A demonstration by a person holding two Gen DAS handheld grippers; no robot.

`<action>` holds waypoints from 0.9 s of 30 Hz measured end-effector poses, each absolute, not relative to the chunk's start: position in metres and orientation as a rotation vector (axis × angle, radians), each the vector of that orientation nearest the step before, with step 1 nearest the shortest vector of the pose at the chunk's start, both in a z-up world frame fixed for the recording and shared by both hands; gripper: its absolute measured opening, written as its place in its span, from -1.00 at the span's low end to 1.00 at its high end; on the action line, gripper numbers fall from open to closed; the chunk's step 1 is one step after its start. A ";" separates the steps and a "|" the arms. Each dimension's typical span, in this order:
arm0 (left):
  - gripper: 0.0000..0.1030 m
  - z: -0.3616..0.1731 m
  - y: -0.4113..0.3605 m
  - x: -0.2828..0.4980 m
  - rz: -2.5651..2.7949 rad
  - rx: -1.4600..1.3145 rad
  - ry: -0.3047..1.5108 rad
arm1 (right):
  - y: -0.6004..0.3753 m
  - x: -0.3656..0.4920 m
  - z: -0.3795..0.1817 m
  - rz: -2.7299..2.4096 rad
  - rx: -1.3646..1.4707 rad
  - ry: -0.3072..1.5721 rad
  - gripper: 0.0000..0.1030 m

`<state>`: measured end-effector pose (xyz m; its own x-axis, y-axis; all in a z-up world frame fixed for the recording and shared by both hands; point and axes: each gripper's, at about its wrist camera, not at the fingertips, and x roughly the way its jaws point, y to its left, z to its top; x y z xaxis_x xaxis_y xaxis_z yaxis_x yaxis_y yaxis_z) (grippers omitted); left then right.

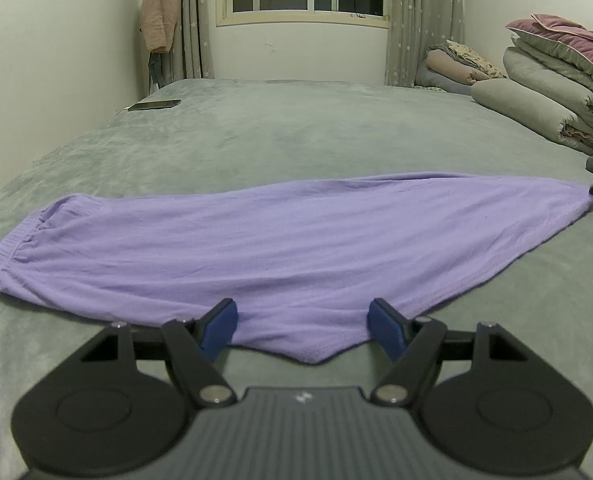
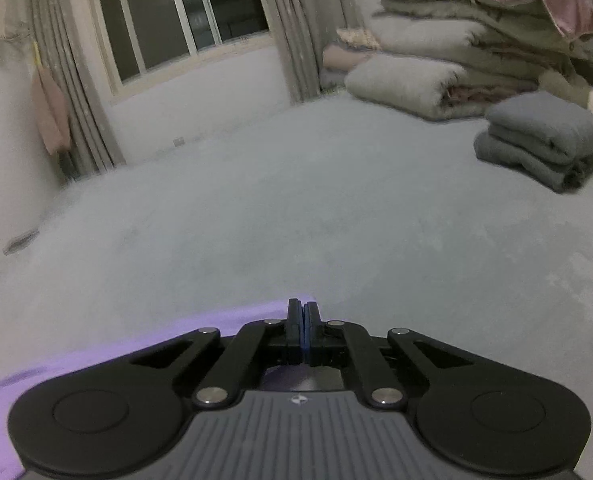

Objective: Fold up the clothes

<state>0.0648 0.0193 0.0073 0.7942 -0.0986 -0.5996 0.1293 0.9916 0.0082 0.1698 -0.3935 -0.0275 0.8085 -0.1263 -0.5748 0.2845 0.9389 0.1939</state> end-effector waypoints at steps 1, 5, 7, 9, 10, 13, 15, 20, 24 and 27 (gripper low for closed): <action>0.39 0.007 0.019 0.065 -0.123 0.049 0.642 | -0.393 0.174 -0.035 -0.235 0.261 0.629 -0.95; 0.40 0.007 0.020 0.065 -0.124 0.049 0.643 | -0.402 0.172 -0.036 -0.244 0.289 0.639 -0.96; 0.42 0.007 0.019 0.065 -0.124 0.050 0.643 | -0.402 0.167 -0.030 -0.276 0.263 0.621 -0.94; 0.43 0.006 0.019 0.066 -0.124 0.053 0.642 | -0.406 0.162 -0.026 -0.256 0.298 0.570 -0.91; 0.43 0.006 0.019 0.066 -0.125 0.054 0.641 | -0.406 0.162 -0.024 -0.241 0.314 0.545 -0.89; 0.43 0.005 0.020 0.066 -0.127 0.051 0.641 | -0.395 0.172 -0.019 -0.168 0.294 0.503 -0.71; 0.44 0.005 0.021 0.066 -0.129 0.046 0.642 | -0.385 0.183 -0.020 -0.112 0.256 0.495 -0.51; 0.48 0.005 0.020 0.066 -0.131 0.049 0.643 | -0.366 0.201 -0.035 -0.116 0.130 0.543 -0.20; 0.48 0.005 0.019 0.065 -0.131 0.050 0.642 | -0.351 0.213 -0.045 -0.120 0.026 0.573 -0.89; 0.48 0.005 0.018 0.065 -0.131 0.049 0.642 | -0.341 0.203 -0.042 -0.102 -0.063 0.536 -0.89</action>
